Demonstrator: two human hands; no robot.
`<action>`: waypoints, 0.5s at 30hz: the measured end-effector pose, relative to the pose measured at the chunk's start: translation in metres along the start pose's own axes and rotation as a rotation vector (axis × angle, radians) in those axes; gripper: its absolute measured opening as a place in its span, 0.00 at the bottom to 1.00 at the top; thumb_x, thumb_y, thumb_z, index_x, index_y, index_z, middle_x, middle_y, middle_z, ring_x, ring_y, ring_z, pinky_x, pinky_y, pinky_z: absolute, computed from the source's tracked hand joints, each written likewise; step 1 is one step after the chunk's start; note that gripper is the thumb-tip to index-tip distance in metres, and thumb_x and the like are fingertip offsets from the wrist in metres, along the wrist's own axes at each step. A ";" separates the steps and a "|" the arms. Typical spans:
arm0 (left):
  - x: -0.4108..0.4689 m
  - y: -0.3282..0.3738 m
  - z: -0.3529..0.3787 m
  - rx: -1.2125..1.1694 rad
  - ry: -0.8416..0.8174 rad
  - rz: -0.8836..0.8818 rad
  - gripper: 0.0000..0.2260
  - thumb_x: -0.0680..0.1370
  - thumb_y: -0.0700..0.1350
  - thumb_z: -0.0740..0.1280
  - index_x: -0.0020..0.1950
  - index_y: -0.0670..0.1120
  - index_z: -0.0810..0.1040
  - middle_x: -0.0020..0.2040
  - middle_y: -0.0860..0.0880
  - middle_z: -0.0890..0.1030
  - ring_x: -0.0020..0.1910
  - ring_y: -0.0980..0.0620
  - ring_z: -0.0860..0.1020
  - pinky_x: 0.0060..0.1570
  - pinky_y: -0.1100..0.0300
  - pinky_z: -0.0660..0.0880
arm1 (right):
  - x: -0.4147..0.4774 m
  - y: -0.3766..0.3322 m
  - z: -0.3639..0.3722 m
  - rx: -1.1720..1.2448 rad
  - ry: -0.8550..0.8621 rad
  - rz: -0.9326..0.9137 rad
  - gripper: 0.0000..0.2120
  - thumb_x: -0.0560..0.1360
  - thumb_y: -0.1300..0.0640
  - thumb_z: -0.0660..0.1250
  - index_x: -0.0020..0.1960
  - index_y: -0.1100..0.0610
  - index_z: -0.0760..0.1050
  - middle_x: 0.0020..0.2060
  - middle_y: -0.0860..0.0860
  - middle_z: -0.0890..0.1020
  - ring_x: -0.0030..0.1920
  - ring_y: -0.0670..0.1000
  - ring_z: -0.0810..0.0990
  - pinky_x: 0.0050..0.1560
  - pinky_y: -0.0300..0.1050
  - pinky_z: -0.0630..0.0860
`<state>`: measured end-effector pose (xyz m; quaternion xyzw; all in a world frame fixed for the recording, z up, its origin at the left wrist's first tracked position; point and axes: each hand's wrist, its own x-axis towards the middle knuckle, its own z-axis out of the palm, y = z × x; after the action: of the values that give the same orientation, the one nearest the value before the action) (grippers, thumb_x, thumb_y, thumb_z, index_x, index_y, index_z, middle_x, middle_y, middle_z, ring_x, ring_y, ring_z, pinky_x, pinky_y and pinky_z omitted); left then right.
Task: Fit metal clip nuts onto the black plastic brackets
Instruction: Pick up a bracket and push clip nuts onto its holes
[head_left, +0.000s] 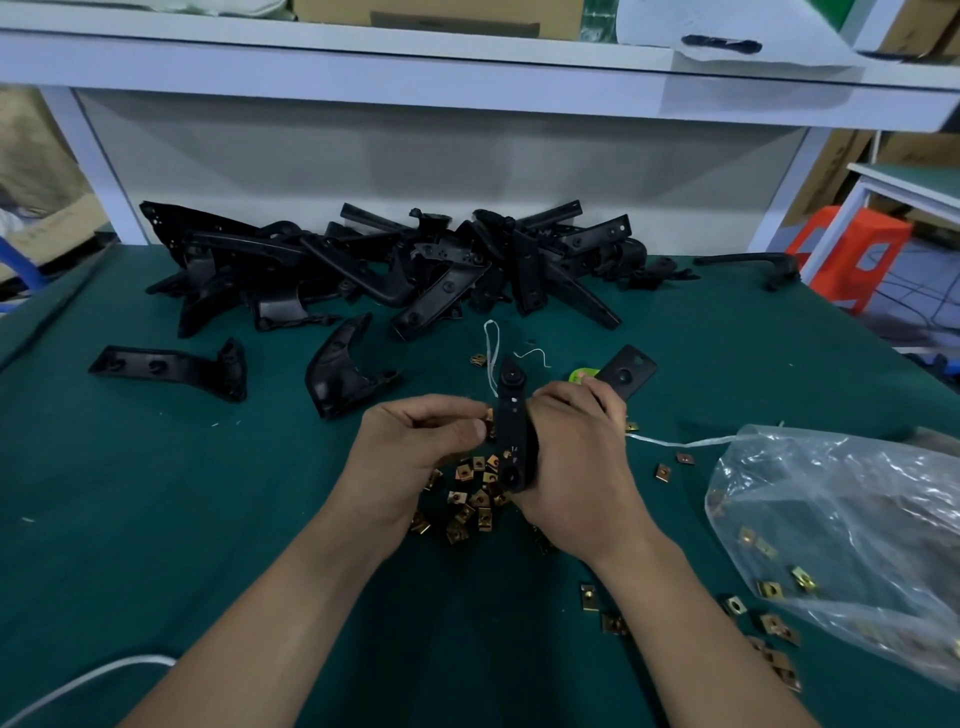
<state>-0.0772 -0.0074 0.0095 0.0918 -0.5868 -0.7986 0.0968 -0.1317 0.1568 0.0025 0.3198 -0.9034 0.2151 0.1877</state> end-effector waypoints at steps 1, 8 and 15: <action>0.000 0.000 0.000 -0.003 0.006 -0.012 0.10 0.62 0.41 0.78 0.43 0.44 0.88 0.46 0.39 0.87 0.43 0.49 0.83 0.47 0.60 0.79 | 0.000 0.000 0.000 -0.009 -0.015 -0.007 0.12 0.62 0.54 0.72 0.43 0.44 0.74 0.36 0.39 0.76 0.55 0.45 0.73 0.72 0.41 0.51; -0.001 0.002 0.002 -0.067 0.005 -0.034 0.10 0.66 0.41 0.75 0.46 0.41 0.88 0.46 0.39 0.86 0.44 0.49 0.85 0.43 0.63 0.81 | 0.001 0.000 0.000 -0.014 -0.053 -0.012 0.10 0.63 0.54 0.71 0.41 0.44 0.74 0.35 0.39 0.76 0.52 0.45 0.73 0.72 0.41 0.51; -0.002 0.001 0.002 -0.085 0.050 -0.050 0.12 0.65 0.39 0.76 0.48 0.43 0.87 0.48 0.41 0.87 0.43 0.51 0.86 0.39 0.64 0.81 | 0.003 -0.001 -0.002 -0.109 -0.078 -0.026 0.08 0.65 0.51 0.69 0.43 0.44 0.75 0.36 0.39 0.77 0.53 0.44 0.72 0.72 0.41 0.50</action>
<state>-0.0760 -0.0054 0.0114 0.1222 -0.5471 -0.8226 0.0954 -0.1327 0.1561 0.0057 0.3289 -0.9162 0.1507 0.1723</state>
